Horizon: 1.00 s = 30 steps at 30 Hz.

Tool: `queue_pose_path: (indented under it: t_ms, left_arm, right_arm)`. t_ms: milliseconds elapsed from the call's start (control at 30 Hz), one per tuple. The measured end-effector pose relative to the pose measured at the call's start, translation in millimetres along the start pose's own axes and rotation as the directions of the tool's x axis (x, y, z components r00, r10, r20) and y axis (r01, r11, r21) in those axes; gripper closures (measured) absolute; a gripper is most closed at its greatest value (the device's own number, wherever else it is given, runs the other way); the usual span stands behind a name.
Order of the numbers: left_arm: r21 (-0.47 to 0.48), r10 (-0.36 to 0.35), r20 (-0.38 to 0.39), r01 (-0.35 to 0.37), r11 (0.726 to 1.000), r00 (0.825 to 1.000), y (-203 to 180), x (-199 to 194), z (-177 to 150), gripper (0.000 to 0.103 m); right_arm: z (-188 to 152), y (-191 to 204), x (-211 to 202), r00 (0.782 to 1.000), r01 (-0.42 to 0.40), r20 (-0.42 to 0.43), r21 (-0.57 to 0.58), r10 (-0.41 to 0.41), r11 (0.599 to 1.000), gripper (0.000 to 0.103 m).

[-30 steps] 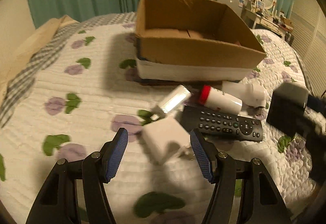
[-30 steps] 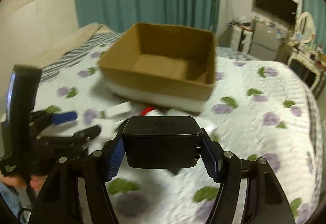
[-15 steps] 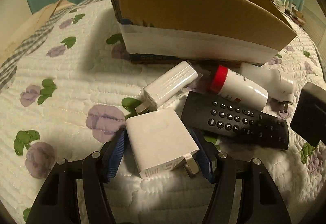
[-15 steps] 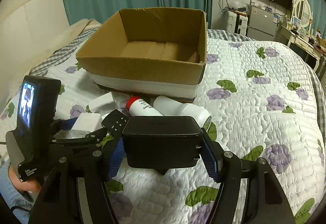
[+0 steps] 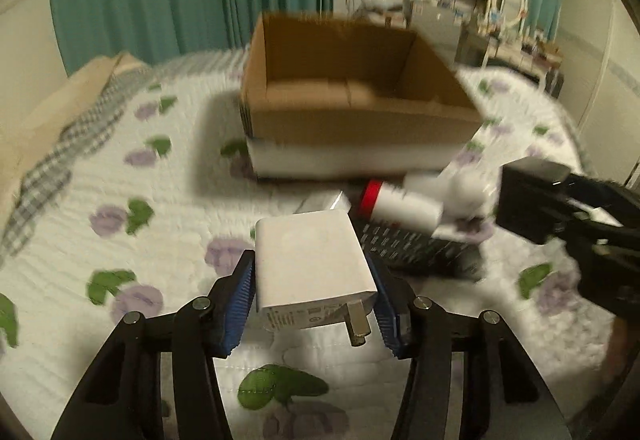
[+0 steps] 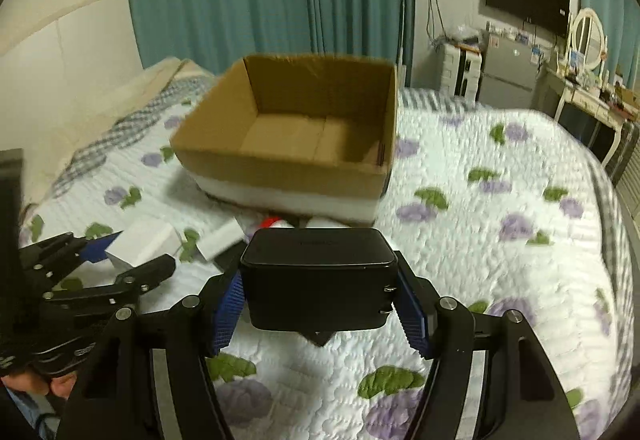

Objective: Organize rigid objects
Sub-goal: 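Carry both items over the box and release them inside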

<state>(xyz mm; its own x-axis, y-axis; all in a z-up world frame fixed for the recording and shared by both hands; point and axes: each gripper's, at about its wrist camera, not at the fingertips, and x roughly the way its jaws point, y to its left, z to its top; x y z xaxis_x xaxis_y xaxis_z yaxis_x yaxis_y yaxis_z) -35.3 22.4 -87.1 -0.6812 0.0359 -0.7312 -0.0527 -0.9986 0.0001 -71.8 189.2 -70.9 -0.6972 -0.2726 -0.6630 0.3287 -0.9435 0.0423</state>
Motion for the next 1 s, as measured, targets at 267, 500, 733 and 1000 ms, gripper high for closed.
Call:
queue_pose_path:
  t_ms: [267,500,733,1000]
  left_arm:
    - [0.035,-0.043,0.174,0.038,0.999,0.984,-1,-40,74,0.049]
    - [0.064,-0.042,0.201,0.029,0.998,0.979,2,4,145,0.049]
    - [0.100,-0.053,0.123,0.040,0.994,0.991,-4,82,156,0.048]
    - [0.081,-0.019,0.195,0.003,0.997,0.981,9,89,156,0.041]
  right_arm:
    - [75,-9,-25,0.992,0.001,0.126,-0.045,0.005,0.999,0.036]
    - [130,-25,10,0.985,0.013,0.170,-0.042,-0.006,0.999,0.036]
    - [141,-36,71,0.992,0.019,0.125,-0.057,-0.012,0.998,0.036]
    - [141,-40,89,0.996,0.008,0.090,-0.052,-0.003,0.999,0.036]
